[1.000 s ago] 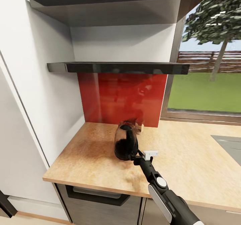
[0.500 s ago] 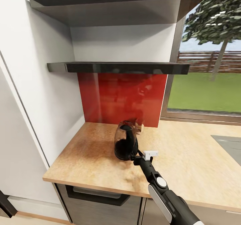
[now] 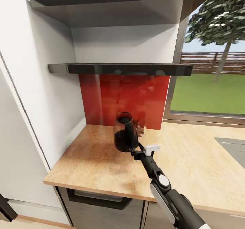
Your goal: Set up a coffee station on the kitchen countertop: keep the coffee maker on the countertop, move the bottle of coffee from the kitchen shelf to the counter next to the coffee maker, place a paper coffee filter on top of the coffee maker, put the saucer next to the coffee maker with the coffee cup on the saucer, and place the electric kettle next to the coffee maker.
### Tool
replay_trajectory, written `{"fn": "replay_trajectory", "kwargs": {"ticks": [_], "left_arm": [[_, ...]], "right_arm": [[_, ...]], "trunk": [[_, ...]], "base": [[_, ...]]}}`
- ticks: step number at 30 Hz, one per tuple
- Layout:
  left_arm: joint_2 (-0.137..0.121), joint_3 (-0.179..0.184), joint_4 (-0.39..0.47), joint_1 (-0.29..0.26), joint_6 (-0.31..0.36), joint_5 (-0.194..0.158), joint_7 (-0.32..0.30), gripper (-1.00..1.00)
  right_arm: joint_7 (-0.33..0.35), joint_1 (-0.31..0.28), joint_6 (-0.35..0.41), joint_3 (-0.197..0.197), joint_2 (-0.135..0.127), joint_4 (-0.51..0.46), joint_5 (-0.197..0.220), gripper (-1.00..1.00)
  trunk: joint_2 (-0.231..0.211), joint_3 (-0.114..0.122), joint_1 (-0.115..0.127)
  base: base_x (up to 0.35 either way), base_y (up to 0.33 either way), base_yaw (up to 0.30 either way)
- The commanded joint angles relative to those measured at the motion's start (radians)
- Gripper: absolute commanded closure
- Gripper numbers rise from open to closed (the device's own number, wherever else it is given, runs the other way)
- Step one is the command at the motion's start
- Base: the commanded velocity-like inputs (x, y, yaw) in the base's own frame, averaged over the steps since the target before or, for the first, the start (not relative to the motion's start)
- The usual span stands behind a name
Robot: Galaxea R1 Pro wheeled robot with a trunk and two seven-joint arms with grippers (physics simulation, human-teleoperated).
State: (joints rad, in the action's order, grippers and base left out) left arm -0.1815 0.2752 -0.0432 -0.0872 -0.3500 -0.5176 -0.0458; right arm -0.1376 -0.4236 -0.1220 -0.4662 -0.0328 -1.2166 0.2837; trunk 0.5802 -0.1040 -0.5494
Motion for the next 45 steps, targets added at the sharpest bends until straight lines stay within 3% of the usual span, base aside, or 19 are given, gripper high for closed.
{"fn": "replay_trajectory", "kwargs": {"ticks": [1,7,15,25,45], "left_arm": [[0.0,0.009,-0.004,-0.002,-0.006,-0.01,-0.005,-1.0],[0.0,0.007,-0.004,-0.002,-0.006,-0.01,-0.005,-1.0],[-0.001,0.006,-0.003,-0.002,-0.006,-0.013,-0.005,-1.0],[0.003,0.005,-0.001,-0.002,-0.006,-0.018,-0.004,-1.0],[0.006,0.007,-0.001,-0.002,-0.006,-0.016,-0.003,-1.0]], "right_arm": [[-0.008,-0.001,-0.003,-0.005,-0.006,-0.039,0.01,1.0],[-0.008,-0.001,-0.003,-0.006,-0.024,-0.06,0.009,1.0],[-0.01,0.0,-0.003,-0.007,-0.073,-0.057,0.015,1.0],[-0.01,0.002,-0.002,-0.008,-0.079,-0.052,0.013,1.0],[-0.01,0.003,-0.002,-0.008,-0.079,-0.048,0.01,1.0]], "trunk": [[0.002,-0.002,0.0],[0.002,-0.002,0.0],[0.002,-0.002,0.0],[0.002,-0.001,0.0],[0.002,0.007,0.0]], "base": [[0.0,0.0,0.0],[0.0,0.0,0.0],[0.0,0.0,0.0],[0.0,-0.167,-0.032],[-0.001,-0.27,-0.281]]}}
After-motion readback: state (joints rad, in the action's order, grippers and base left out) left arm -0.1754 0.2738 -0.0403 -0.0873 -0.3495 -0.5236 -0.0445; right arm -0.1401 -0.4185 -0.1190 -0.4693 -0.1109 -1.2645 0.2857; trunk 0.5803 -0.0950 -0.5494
